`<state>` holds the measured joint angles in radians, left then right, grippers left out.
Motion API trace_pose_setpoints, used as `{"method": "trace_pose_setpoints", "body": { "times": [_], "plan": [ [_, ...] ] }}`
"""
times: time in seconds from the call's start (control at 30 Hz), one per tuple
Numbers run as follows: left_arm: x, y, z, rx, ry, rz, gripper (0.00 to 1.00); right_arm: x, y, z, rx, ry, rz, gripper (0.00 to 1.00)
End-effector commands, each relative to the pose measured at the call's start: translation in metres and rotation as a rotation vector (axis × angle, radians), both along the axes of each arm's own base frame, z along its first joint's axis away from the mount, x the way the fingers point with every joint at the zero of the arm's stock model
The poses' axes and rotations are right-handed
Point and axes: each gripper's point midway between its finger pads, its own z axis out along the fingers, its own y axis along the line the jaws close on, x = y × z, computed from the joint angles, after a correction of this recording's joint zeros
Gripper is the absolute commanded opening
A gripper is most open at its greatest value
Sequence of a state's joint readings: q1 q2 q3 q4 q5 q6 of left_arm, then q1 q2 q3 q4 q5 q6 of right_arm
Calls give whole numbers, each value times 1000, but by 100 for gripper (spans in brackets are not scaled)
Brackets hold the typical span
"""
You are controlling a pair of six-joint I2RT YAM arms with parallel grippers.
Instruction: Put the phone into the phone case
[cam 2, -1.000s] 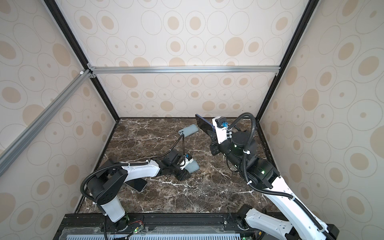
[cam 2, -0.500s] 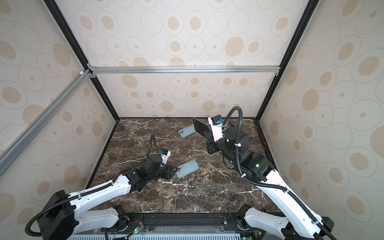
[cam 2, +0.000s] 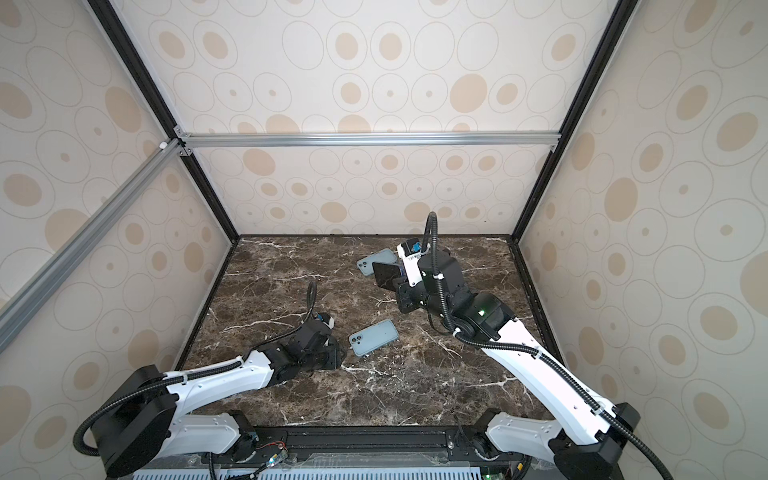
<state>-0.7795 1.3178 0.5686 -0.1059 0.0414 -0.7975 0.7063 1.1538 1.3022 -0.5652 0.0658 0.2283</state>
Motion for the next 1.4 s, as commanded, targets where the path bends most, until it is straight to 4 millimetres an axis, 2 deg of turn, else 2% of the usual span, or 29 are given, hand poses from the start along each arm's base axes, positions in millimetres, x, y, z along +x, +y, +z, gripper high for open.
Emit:
{"method": "trace_pose_setpoints", "body": {
  "times": [0.0, 0.27, 0.47, 0.77, 0.9, 1.1, 1.17, 1.37],
  "plan": [
    [21, -17, 12, -51, -31, 31, 45, -3, -1, 17, 53, -37, 0, 0],
    [34, -35, 0, -57, -7, 18, 40, -5, -9, 12, 26, -52, -13, 0],
    [40, -29, -12, 31, -7, 17, 37, -8, -13, 11, 18, -61, -16, 0],
    [48, -28, -20, 138, -12, -31, 29, -10, -17, 11, 5, -69, -18, 0],
    [48, -25, -22, 164, -12, -40, 22, -11, -20, 12, 1, -74, -24, 0],
    [51, -22, -20, 180, -26, -32, 19, -11, -20, 13, 4, -77, -24, 0],
    [52, -23, -18, 178, -32, -32, 14, -11, -20, 12, 4, -74, -26, 0],
    [54, -24, -17, 176, -38, -28, 13, -12, -21, 12, 3, -68, -28, 0]
  ]
}}
